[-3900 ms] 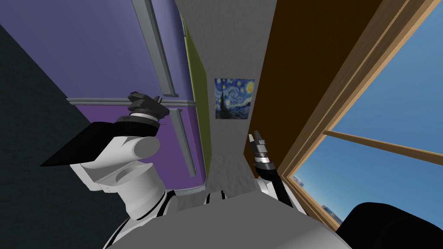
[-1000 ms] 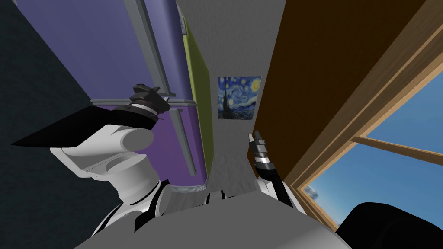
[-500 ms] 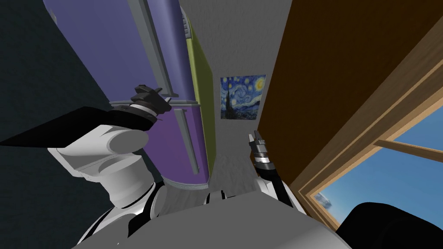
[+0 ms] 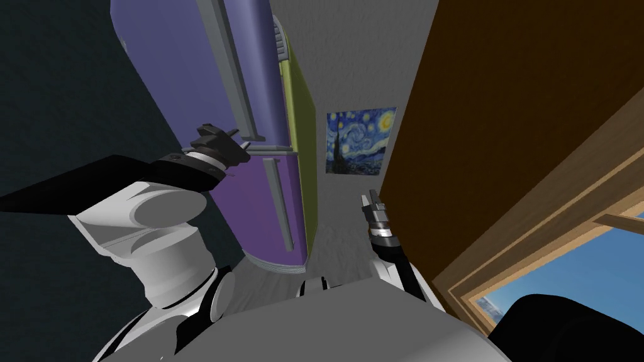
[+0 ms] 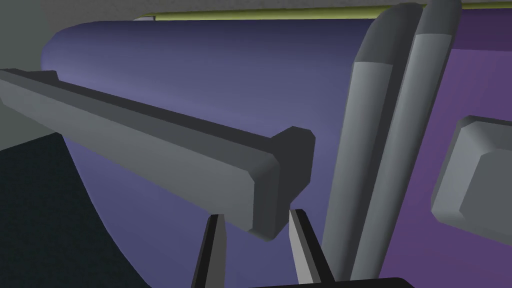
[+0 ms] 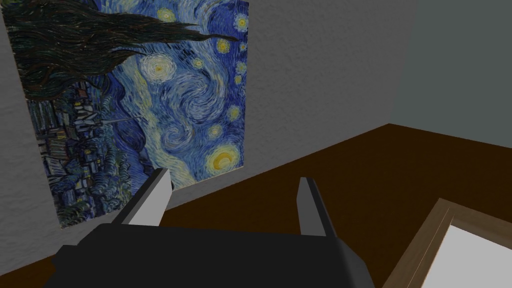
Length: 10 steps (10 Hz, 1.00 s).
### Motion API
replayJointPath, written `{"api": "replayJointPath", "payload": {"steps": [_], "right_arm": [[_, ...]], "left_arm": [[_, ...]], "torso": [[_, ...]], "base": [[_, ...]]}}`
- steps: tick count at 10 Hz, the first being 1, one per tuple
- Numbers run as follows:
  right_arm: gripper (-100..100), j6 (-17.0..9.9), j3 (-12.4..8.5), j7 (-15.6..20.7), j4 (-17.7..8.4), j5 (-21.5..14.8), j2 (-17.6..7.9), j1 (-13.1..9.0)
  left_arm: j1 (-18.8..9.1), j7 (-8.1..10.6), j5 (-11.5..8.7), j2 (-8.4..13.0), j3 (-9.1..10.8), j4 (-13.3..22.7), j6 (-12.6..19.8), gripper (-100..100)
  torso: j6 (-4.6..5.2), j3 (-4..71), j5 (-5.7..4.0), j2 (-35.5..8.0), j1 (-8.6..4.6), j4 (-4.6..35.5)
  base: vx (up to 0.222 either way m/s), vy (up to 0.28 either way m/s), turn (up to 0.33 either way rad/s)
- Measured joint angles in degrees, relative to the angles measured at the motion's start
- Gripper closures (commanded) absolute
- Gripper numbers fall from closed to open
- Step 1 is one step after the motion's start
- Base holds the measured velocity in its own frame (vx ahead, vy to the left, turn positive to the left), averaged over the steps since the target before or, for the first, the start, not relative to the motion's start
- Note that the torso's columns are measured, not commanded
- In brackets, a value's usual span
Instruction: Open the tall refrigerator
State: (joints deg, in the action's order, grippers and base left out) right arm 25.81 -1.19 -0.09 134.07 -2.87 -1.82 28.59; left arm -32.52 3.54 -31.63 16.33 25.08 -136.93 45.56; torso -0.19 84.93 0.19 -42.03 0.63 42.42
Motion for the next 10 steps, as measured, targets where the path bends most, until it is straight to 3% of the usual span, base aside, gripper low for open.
{"api": "replayJointPath", "payload": {"steps": [2,4,5,6,10], "right_arm": [[0,0.0,0.0,0.0,0.0,0.0,0.0,0.0],[0,0.0,0.0,0.0,0.0,0.0,0.0,0.0],[0,0.0,0.0,0.0,0.0,0.0,0.0,0.0],[0,0.0,0.0,0.0,0.0,0.0,0.0,0.0],[0,0.0,0.0,0.0,0.0,0.0,0.0,0.0]], "left_arm": [[1.2,-0.62,-4.1,2.5,1.13,0.8,-0.3,100],[1.5,-0.85,-8.0,2.9,1.63,0.8,-0.6,100],[1.5,-0.95,-9.6,2.9,1.65,0.9,-0.9,100],[1.8,-1.31,-11.2,4.2,2.3,1.6,-1.1,100],[2.2,-1.65,-18.1,6.1,4.1,2.0,-1.9,100]], "torso": [[-0.24,0.1,0.2,0.0,0.54,0.2],[-0.02,0.1,0.05,0.0,0.2,0.1],[-0.01,0.0,0.0,0.0,0.01,0.0],[-0.16,0.0,0.06,0.0,0.12,0.0],[0.19,-0.5,-0.25,-0.4,-0.82,-0.1]], "base": [[0.001,0.006,0.155],[0.002,0.023,-0.015],[0.003,0.021,0.363],[0.029,0.024,0.245],[0.013,0.018,-0.006]]}}
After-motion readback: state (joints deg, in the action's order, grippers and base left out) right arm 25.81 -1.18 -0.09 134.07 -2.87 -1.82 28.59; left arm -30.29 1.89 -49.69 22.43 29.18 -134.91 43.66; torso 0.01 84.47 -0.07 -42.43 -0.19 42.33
